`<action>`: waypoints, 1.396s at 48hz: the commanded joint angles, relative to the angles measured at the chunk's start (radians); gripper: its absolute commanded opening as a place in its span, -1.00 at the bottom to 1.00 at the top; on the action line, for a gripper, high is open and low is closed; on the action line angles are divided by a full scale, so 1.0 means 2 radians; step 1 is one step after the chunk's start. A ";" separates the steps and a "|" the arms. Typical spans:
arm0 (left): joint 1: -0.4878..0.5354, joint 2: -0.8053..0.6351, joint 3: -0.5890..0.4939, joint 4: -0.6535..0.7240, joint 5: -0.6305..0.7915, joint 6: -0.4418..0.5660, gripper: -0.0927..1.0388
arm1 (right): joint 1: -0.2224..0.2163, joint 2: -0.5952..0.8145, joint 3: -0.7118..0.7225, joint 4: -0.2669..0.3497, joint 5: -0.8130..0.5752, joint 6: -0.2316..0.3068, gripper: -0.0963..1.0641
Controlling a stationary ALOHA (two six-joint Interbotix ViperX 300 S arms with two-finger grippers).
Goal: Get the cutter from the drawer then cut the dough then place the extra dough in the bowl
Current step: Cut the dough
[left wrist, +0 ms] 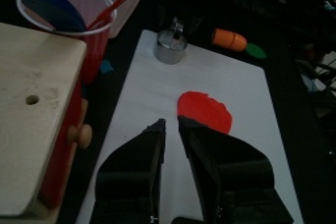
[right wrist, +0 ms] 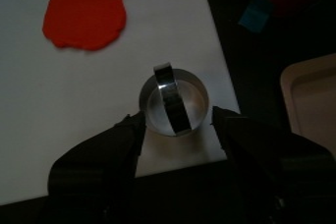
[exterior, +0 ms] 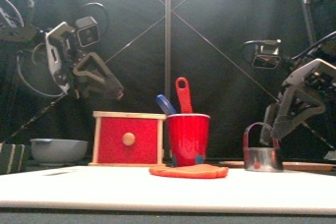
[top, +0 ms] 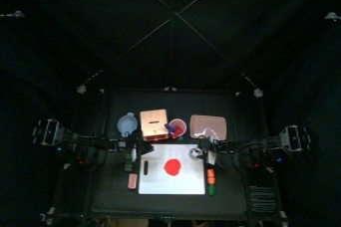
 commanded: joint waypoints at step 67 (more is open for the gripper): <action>-0.002 -0.002 -0.005 -0.001 -0.005 -0.001 0.27 | 0.089 0.105 -0.165 0.008 -0.008 0.001 0.16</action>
